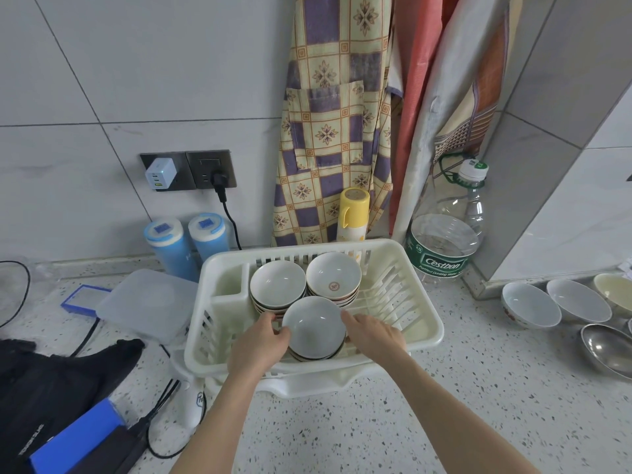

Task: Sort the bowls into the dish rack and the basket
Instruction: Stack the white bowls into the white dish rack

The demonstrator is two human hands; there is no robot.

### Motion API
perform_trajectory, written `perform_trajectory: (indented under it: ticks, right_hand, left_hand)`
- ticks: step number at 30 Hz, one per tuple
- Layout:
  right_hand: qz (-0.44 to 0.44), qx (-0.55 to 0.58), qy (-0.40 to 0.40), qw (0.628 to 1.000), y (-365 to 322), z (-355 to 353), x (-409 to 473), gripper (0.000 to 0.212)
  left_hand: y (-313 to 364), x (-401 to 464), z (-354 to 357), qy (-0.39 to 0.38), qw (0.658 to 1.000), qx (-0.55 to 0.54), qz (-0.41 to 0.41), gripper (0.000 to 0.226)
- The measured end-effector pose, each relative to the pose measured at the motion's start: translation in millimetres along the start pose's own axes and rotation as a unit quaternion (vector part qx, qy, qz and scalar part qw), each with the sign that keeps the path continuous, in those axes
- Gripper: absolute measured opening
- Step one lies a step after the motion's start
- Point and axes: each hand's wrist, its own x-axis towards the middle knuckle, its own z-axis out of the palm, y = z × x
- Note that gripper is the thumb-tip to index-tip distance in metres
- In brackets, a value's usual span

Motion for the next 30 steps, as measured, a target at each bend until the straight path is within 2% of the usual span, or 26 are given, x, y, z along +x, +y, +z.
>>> perform_trajectory:
  ticks: [3,7,10,20,22,25,28,30]
  right_hand:
    - [0.008,-0.010,-0.040,0.999,-0.9,-2.4,1.9,0.049]
    - [0.034,0.039,-0.085,0.995,-1.8,-6.9,3.7,0.043]
    - [0.043,0.069,-0.095,0.992,-1.5,-11.2,1.8,0.040]
    - [0.036,0.050,-0.114,0.992,-3.0,-13.1,-0.7,0.040]
    - [0.035,0.038,-0.113,0.992,-2.5,-11.8,1.2,0.039]
    - [0.023,0.023,-0.091,0.995,-2.2,-6.8,3.2,0.039]
    - [0.012,0.019,-0.039,0.999,-2.6,-3.8,-0.3,0.051]
    - [0.003,0.029,-0.003,1.000,-3.0,-3.2,-5.0,0.048]
  left_hand:
    - [1.3,1.8,0.4,-0.035,0.999,0.016,-0.010,0.031]
    - [1.7,5.4,0.6,-0.054,0.998,0.013,-0.017,0.029]
    - [1.8,6.8,0.7,-0.054,0.998,0.009,-0.022,0.028]
    - [4.5,1.8,-2.2,-0.047,0.998,-0.010,-0.036,0.030]
    - [7.0,-0.3,-4.0,-0.050,0.998,-0.017,-0.035,0.030]
    - [9.2,-4.4,-6.5,-0.045,0.998,-0.023,-0.038,0.041]
    - [10.3,-8.5,-8.6,-0.032,0.998,-0.037,-0.039,0.051]
    - [10.7,-11.0,-7.5,-0.005,0.998,-0.054,-0.036,0.046]
